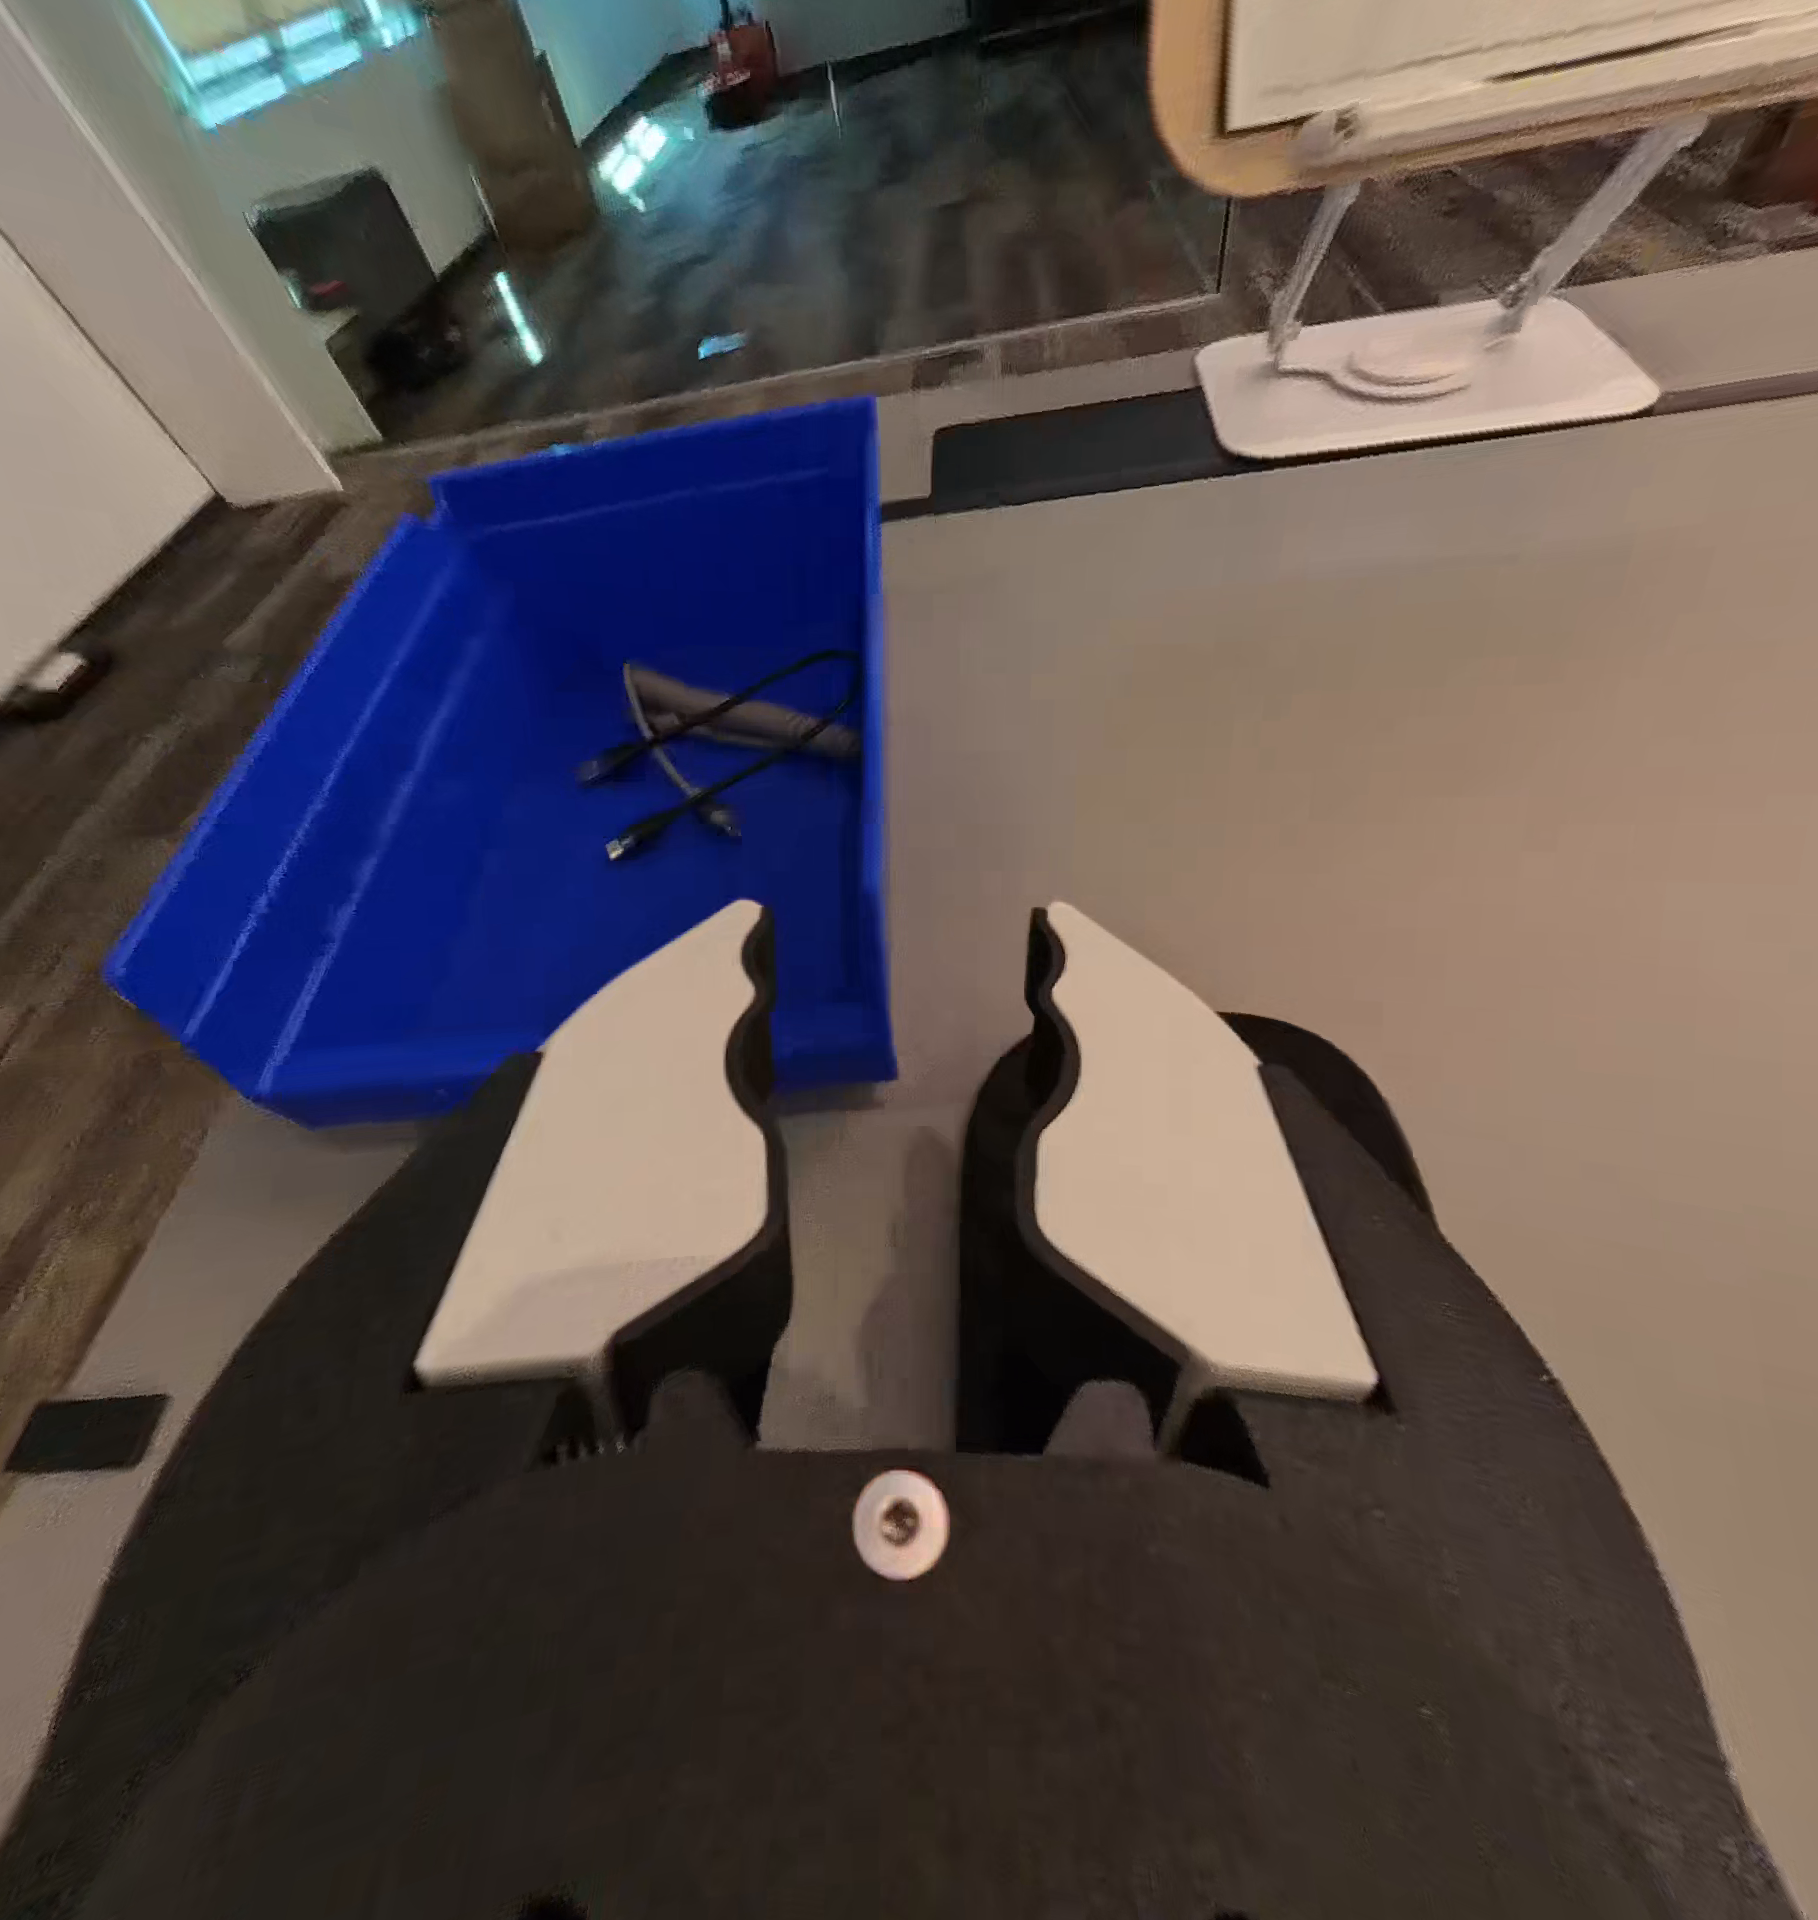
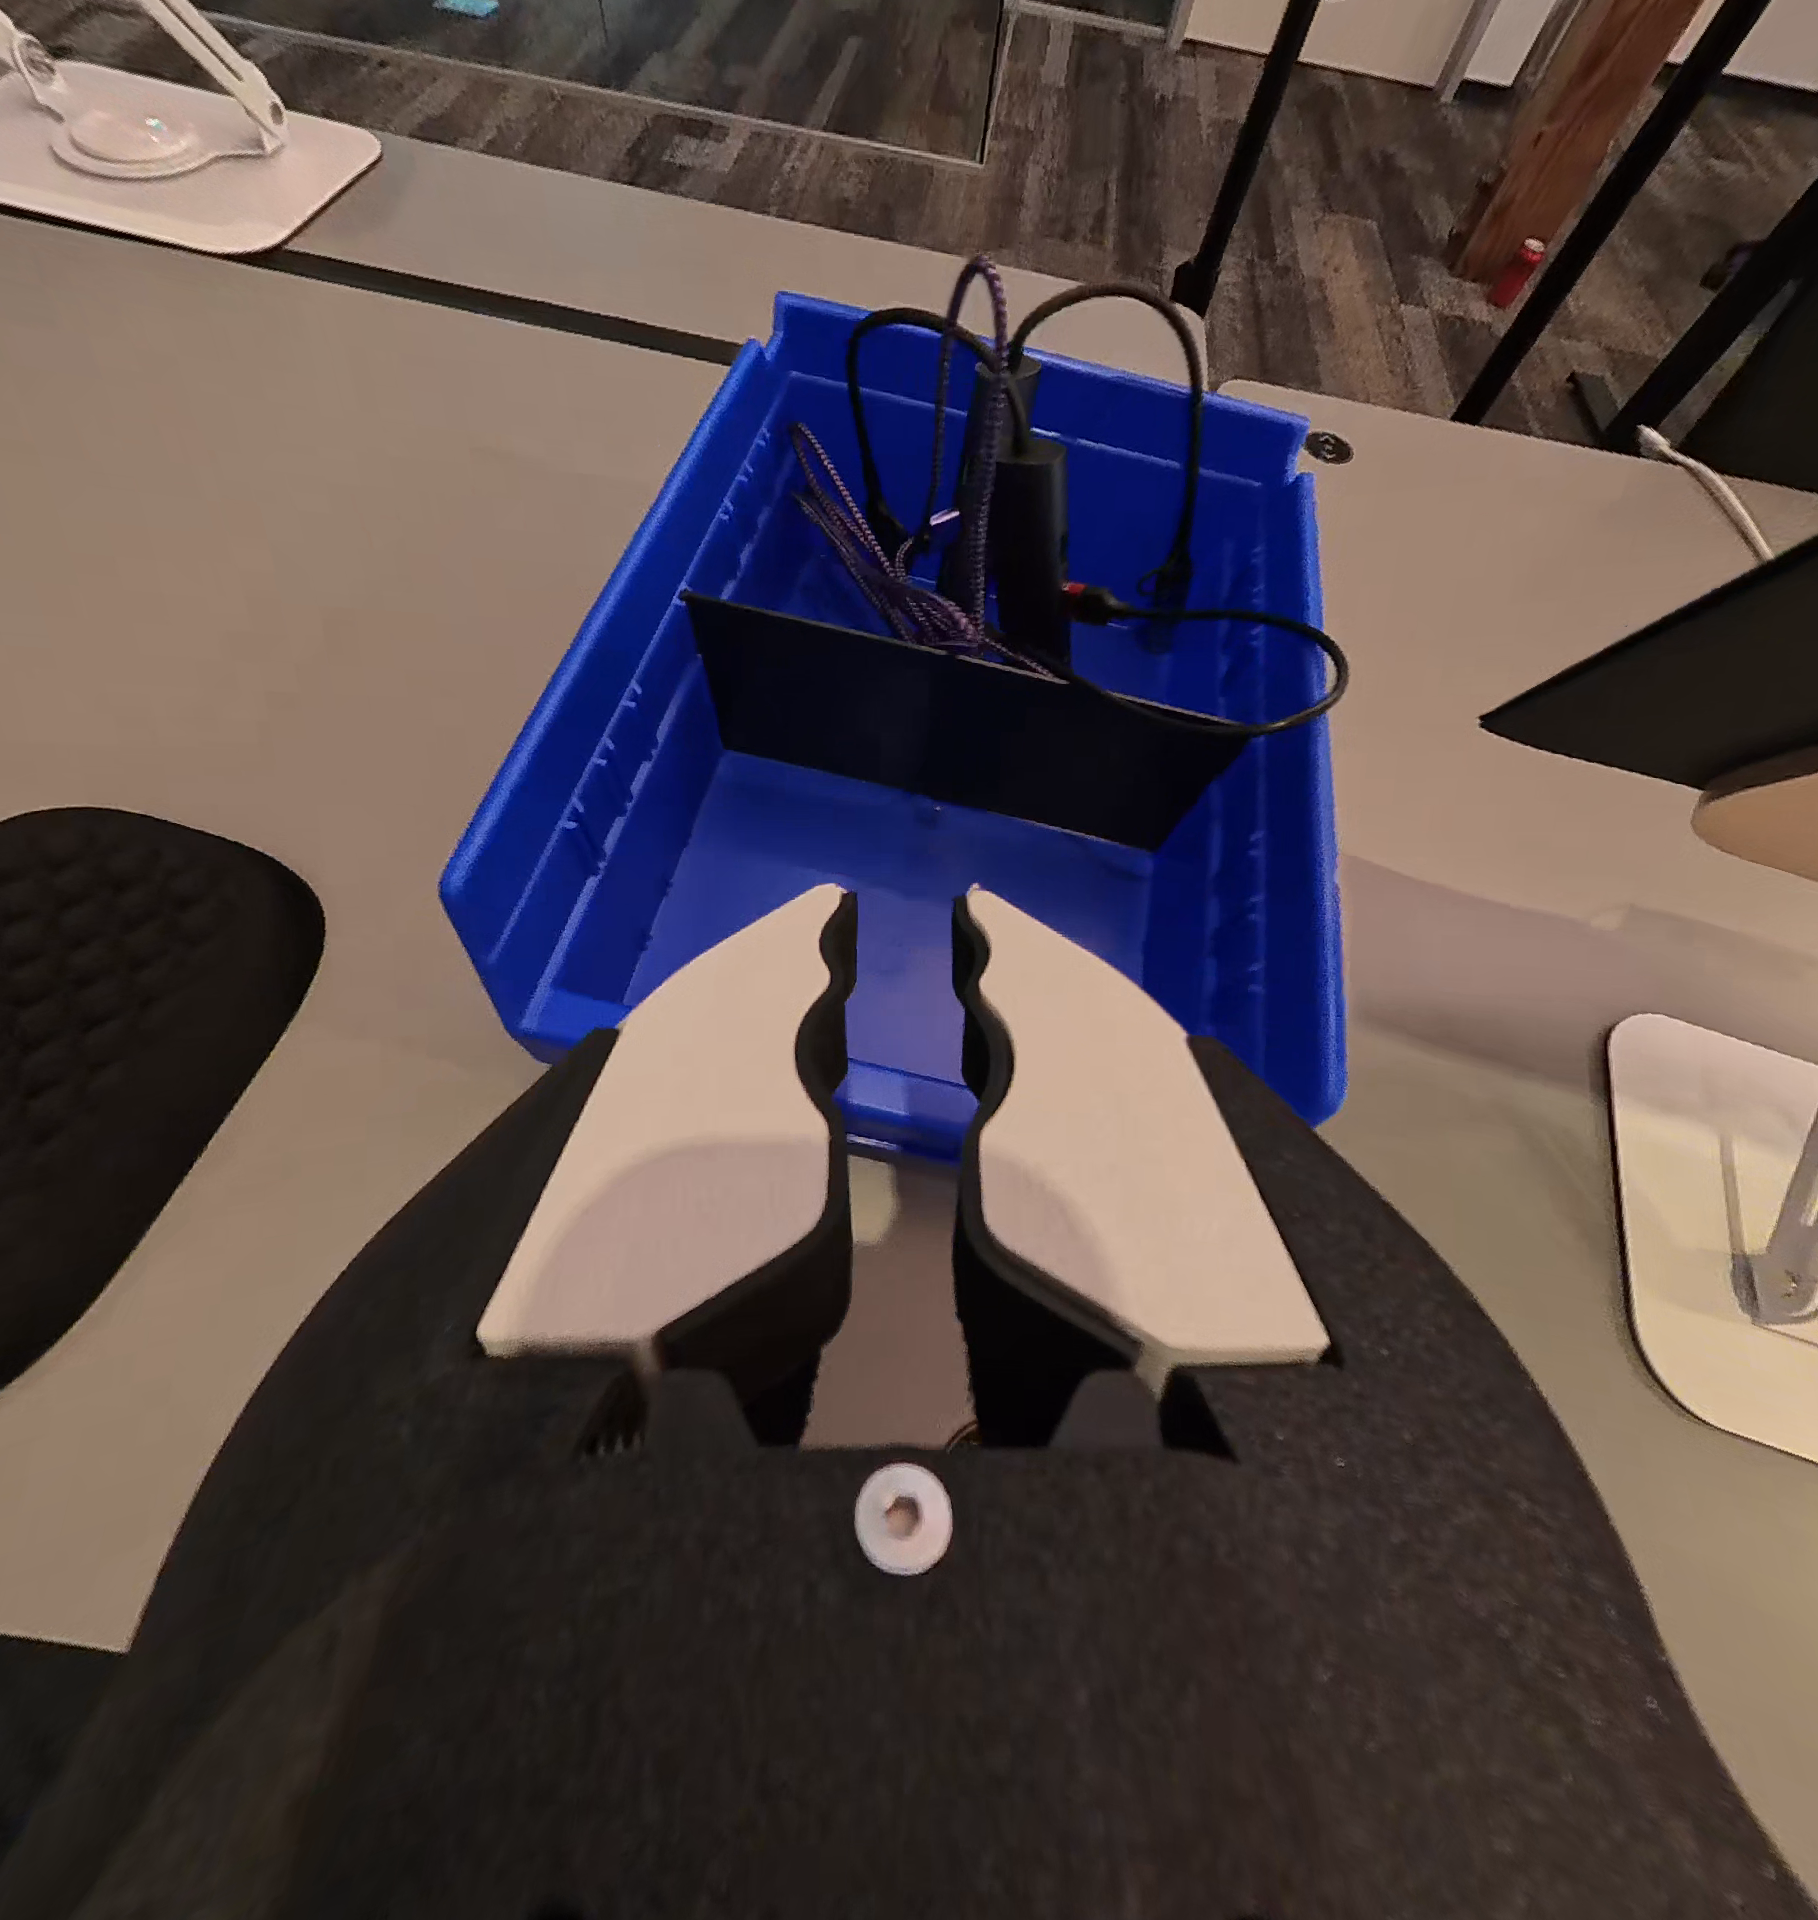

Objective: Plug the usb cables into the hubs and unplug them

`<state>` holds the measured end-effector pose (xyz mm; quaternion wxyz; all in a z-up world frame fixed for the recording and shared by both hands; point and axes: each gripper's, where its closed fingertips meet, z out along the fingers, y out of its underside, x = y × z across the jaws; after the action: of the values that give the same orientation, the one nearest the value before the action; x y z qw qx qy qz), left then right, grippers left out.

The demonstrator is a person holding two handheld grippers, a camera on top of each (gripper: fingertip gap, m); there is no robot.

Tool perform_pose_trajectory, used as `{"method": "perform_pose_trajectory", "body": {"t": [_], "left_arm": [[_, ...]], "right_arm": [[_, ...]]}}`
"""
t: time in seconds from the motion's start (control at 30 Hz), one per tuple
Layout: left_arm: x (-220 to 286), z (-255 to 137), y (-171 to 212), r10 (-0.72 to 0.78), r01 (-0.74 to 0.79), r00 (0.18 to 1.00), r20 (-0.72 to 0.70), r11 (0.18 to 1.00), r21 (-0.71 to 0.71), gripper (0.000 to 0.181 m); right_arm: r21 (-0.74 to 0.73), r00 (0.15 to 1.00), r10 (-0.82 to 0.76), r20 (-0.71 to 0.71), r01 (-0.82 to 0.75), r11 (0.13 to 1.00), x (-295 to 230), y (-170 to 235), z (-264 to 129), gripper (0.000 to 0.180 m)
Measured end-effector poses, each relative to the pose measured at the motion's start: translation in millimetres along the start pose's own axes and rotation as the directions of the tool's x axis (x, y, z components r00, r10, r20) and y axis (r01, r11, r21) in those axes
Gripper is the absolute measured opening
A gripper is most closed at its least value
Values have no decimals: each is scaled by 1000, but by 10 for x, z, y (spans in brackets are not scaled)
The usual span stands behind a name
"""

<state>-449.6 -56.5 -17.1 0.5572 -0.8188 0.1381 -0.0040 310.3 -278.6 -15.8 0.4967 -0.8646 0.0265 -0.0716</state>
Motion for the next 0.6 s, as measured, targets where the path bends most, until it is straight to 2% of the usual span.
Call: {"method": "perform_pose_trajectory", "body": {"t": [0.13, 0.2, 0.23, 0.33, 0.4, 0.47, 0.6], "left_arm": [[-202, 439, 112, -69, 69, 998, -11, 997, -47, 45], [-211, 648, 190, -86, 87, 996, 13, 994, -70, 53], [-203, 742, 228, -85, 86, 996, 20, 993, -86, 57], [-207, 994, 347, -39, 47, 998, 56, 987, -153, 52], [-173, 1100, 372, -3, 11, 999, 46, 982, -188, 46], [-125, 1147, 339, 74, -66, 997, 32, 977, -204, 6], [-76, 1266, 286, 93, -88, 996, 12, 969, -233, 7]], "right_arm": [[1, 1000, 1, 7, -1, 1000, -111, -85, 11, 18], [5, 1000, -7, 14, 7, 1000, -177, -132, -6, 18], [0, 1000, -15, 14, 15, 1000, -198, -142, -18, 19], [-33, 999, -46, -9, 46, 998, -184, -131, -81, 20], [-47, 998, -52, -20, 51, 998, -154, -121, -143, 20], [-46, 999, -45, -22, 44, 998, -127, -113, -205, 20], [-29, 999, -24, -31, 24, 999, -64, -81, -291, 20]]}}
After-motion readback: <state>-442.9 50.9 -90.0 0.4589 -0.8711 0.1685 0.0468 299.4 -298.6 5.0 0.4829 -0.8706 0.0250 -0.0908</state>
